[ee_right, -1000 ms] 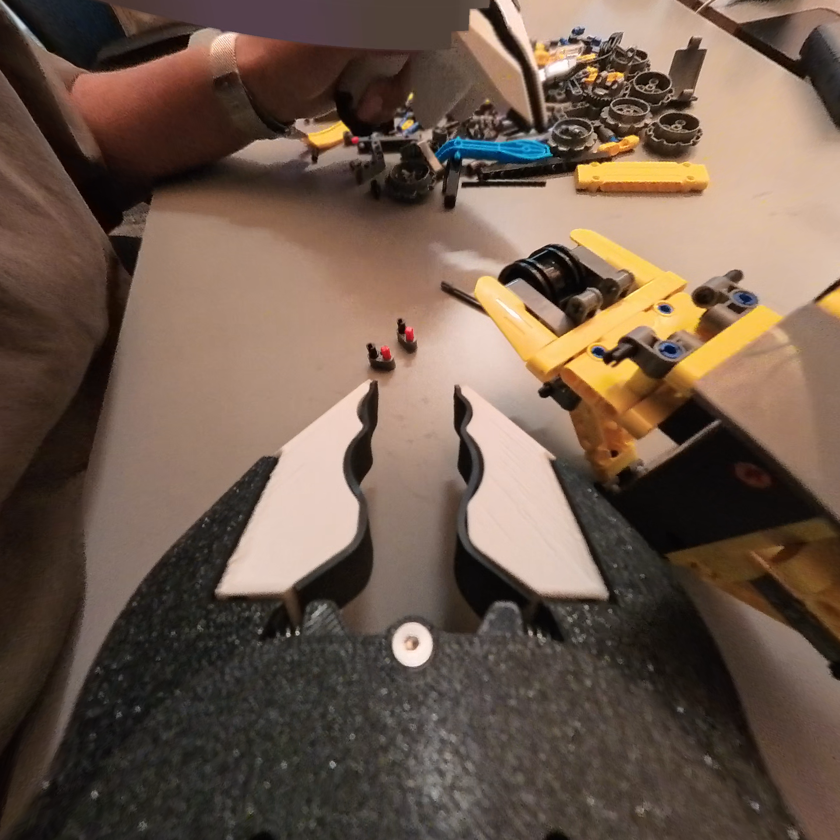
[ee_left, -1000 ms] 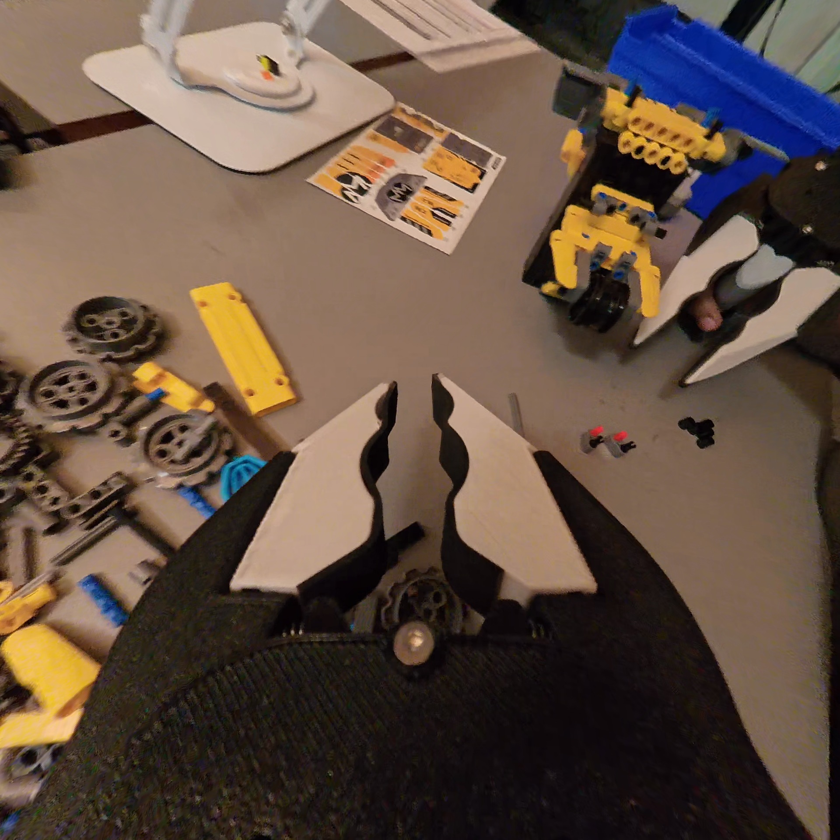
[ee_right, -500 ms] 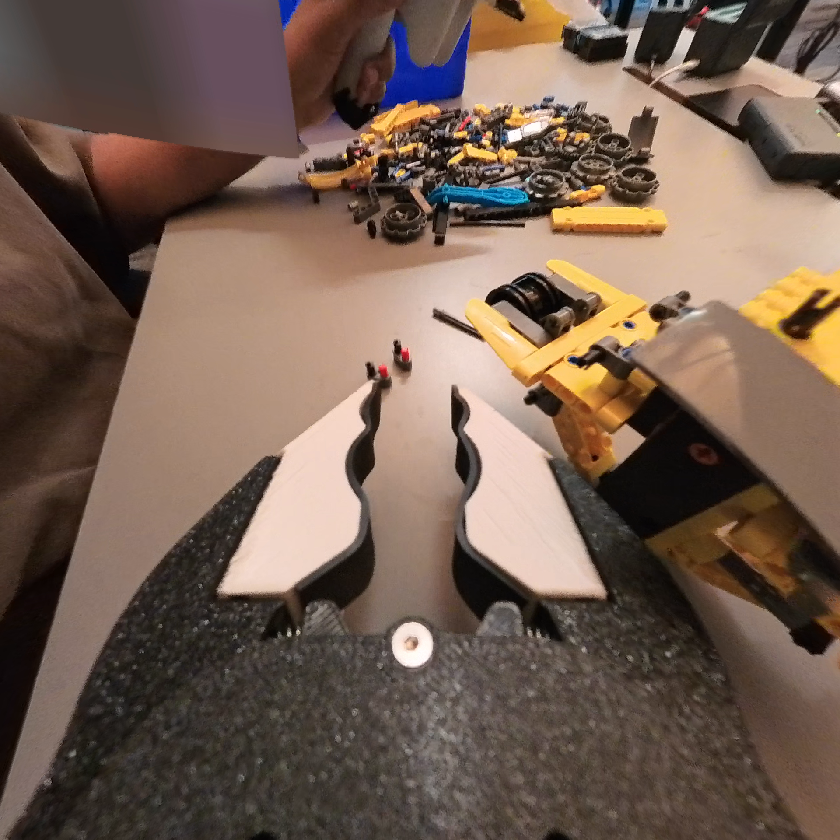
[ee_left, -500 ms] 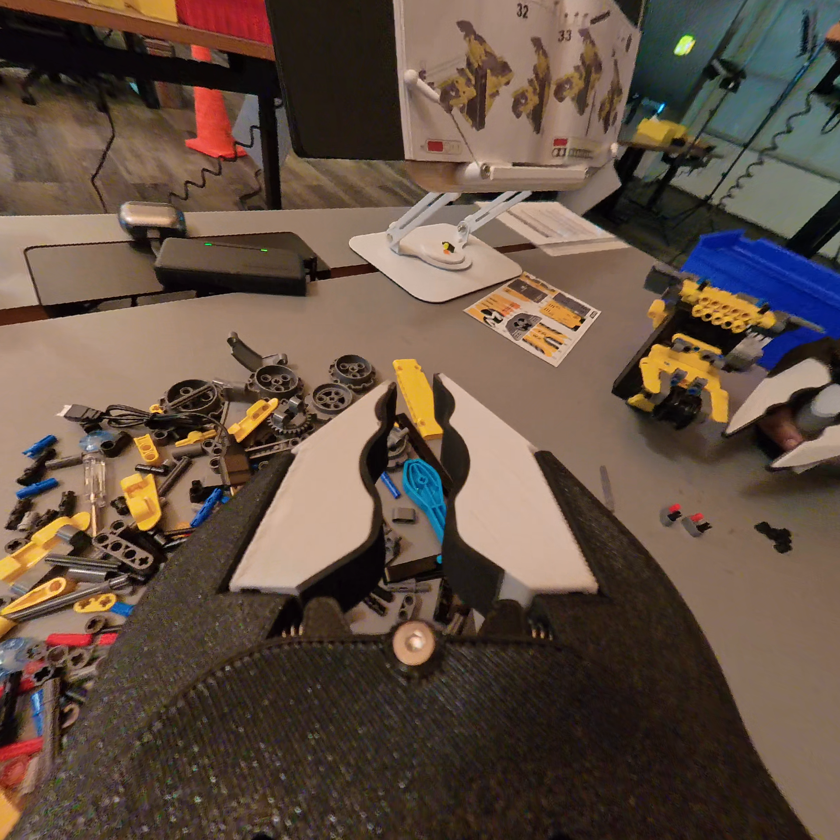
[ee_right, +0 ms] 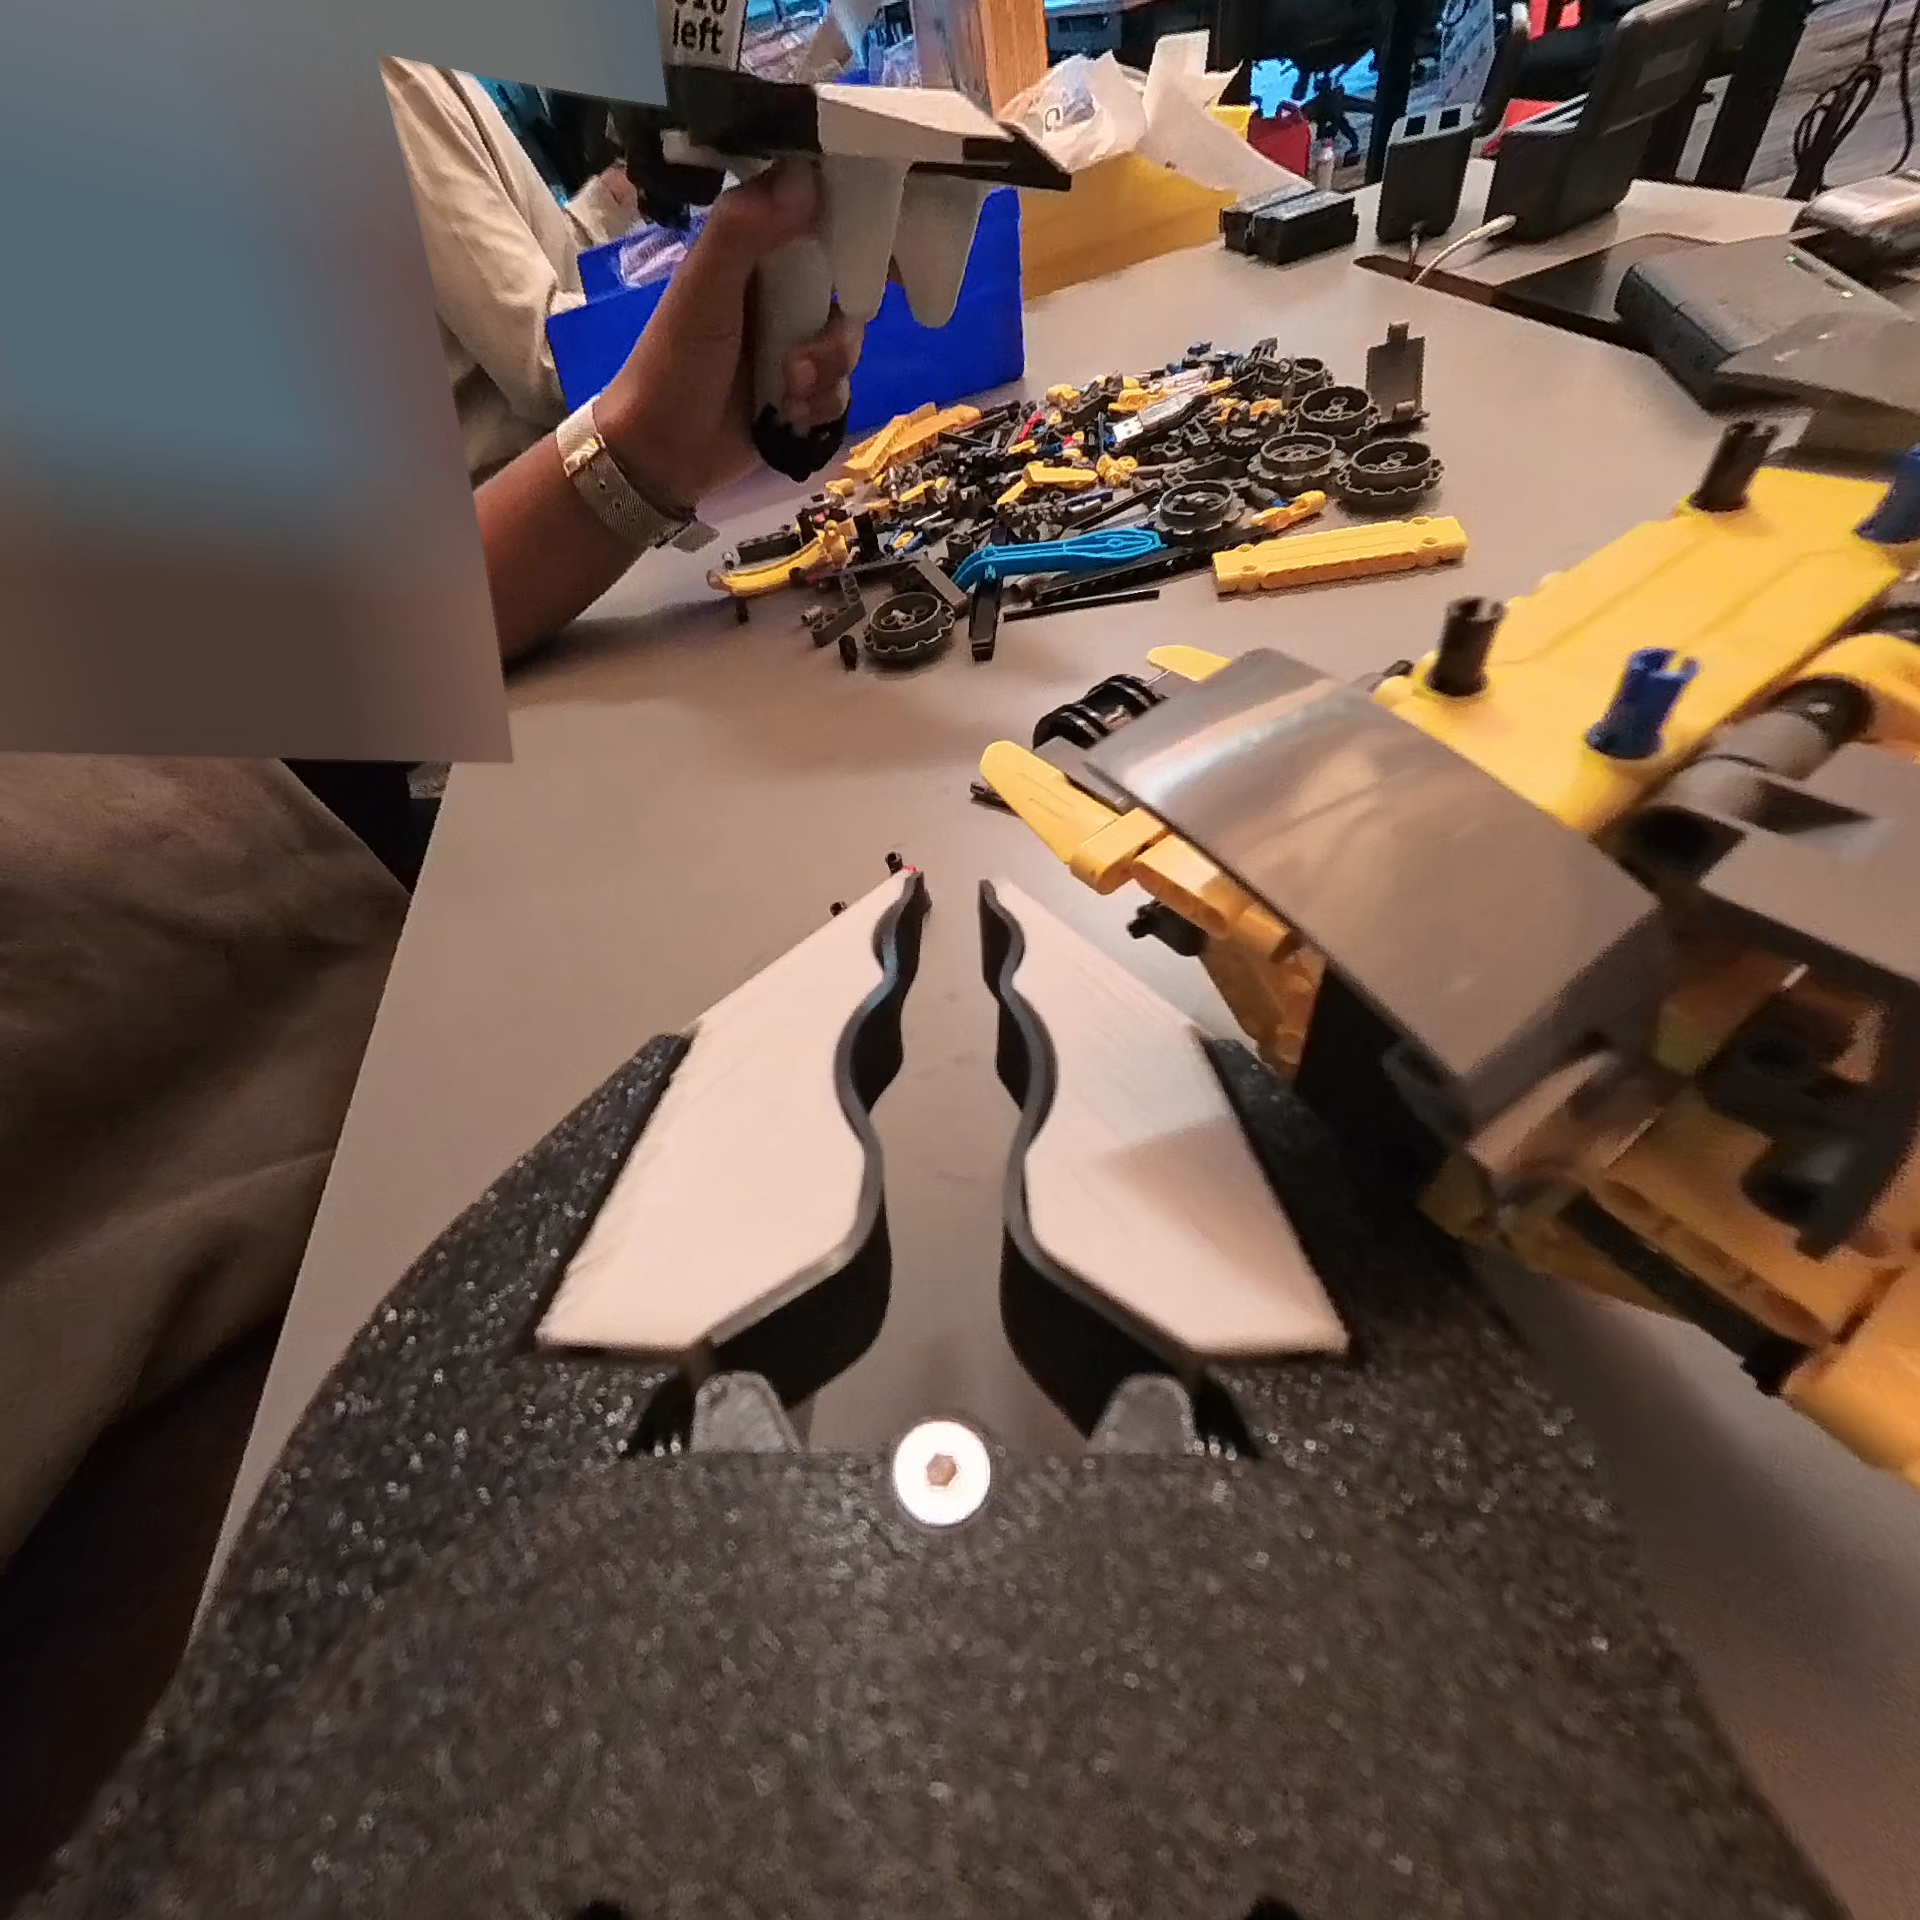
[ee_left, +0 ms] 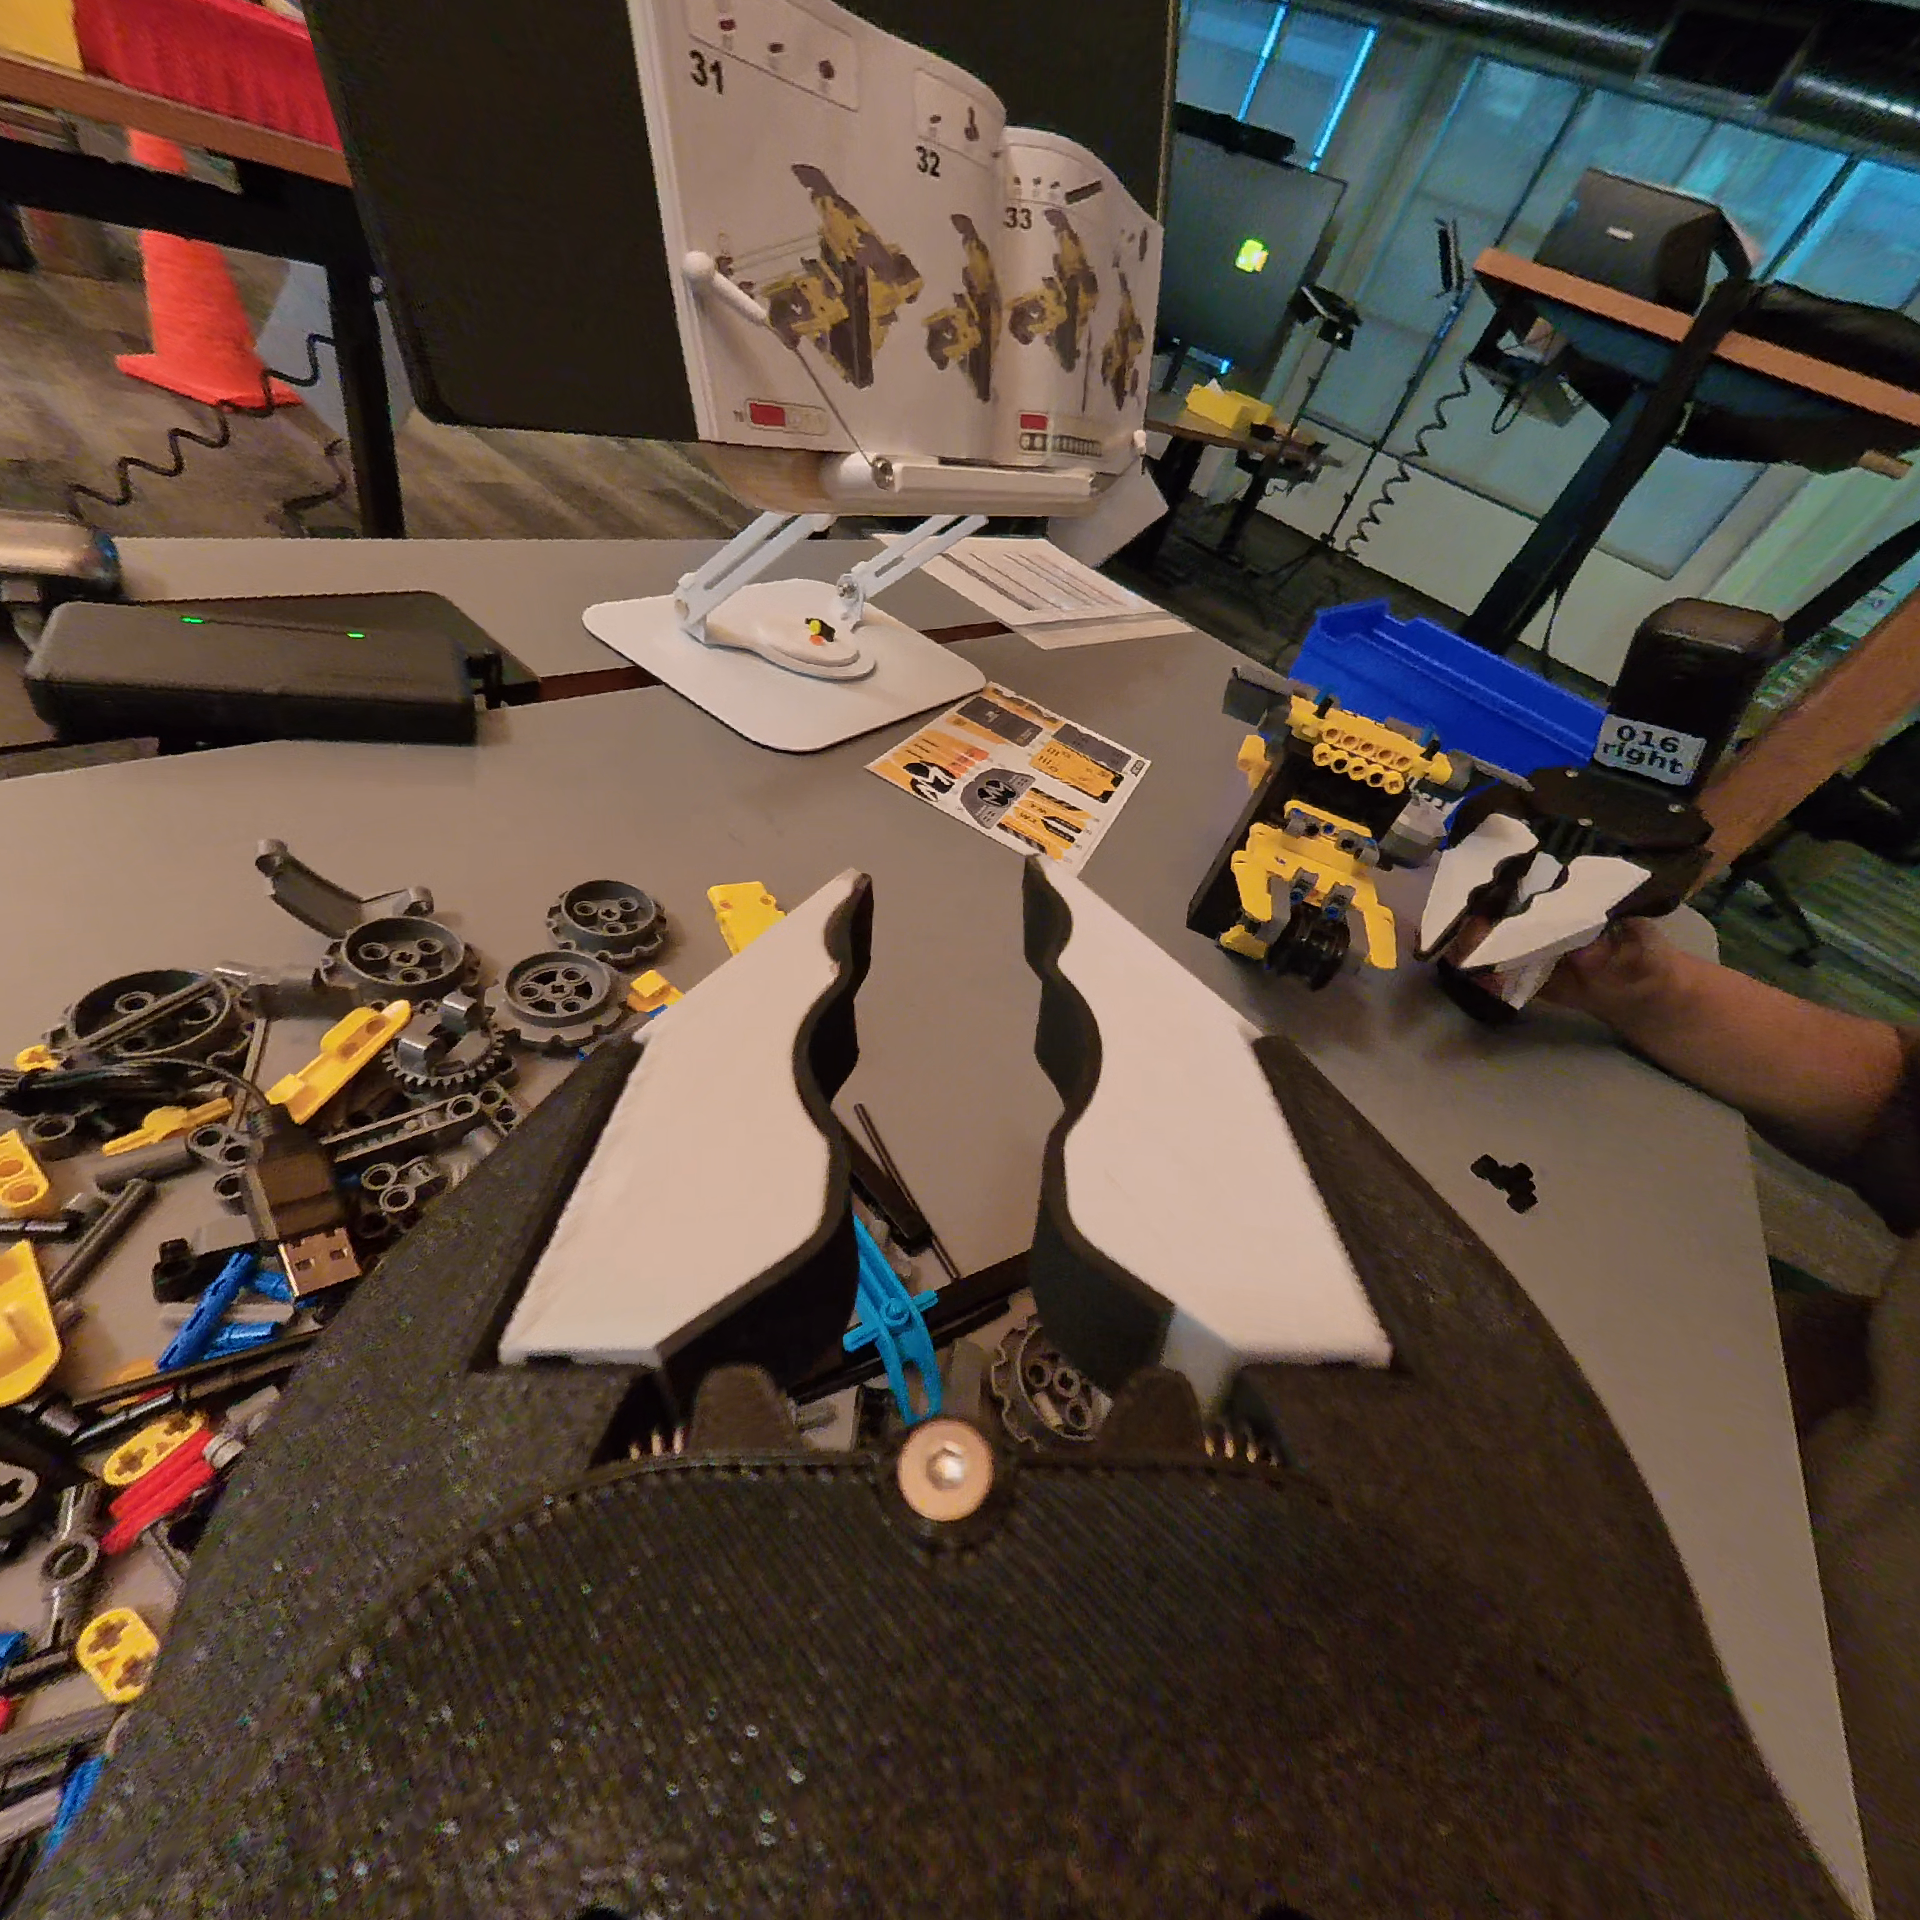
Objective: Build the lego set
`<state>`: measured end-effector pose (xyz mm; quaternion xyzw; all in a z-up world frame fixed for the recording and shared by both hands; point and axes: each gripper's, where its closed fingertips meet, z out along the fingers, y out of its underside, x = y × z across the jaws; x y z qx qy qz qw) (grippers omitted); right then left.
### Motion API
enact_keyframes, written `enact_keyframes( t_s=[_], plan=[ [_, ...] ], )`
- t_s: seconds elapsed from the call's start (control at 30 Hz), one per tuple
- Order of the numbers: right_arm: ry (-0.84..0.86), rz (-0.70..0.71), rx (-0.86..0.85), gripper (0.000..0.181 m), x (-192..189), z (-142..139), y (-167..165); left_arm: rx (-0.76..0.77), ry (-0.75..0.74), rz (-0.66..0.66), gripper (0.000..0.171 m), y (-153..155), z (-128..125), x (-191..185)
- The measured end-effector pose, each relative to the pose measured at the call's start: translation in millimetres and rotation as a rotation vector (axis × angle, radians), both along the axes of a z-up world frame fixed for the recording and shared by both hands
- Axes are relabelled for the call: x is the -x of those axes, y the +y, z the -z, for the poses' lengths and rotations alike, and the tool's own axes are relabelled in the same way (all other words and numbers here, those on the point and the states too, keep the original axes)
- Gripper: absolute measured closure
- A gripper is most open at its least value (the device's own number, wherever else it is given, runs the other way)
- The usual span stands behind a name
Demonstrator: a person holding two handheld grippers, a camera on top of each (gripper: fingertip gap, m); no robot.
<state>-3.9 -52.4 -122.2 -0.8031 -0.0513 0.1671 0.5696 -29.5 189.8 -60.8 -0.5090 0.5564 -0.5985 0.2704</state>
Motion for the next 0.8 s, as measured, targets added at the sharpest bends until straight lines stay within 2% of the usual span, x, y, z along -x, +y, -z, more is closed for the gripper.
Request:
enact_keyframes(
  t_s=[0.33, 0.57, 0.8],
  plan=[
    [-0.039, -0.020, -0.008, 0.163, 5.8, -0.4, -1.3, -0.031, 0.007, -0.010, 0.141, 0.6, 2.2, -0.7],
    [-0.003, -0.017, -0.018, 0.159, 3.1, -3.1, -1.9, 0.000, -0.031, -0.047, 0.137, 13.9, -7.7, 4.8],
    [0.076, -0.031, -0.036, 0.156, 4.2, -8.3, -1.9, 0.066, -0.038, -0.014, 0.136, 11.6, -9.3, 5.3]
  ],
)
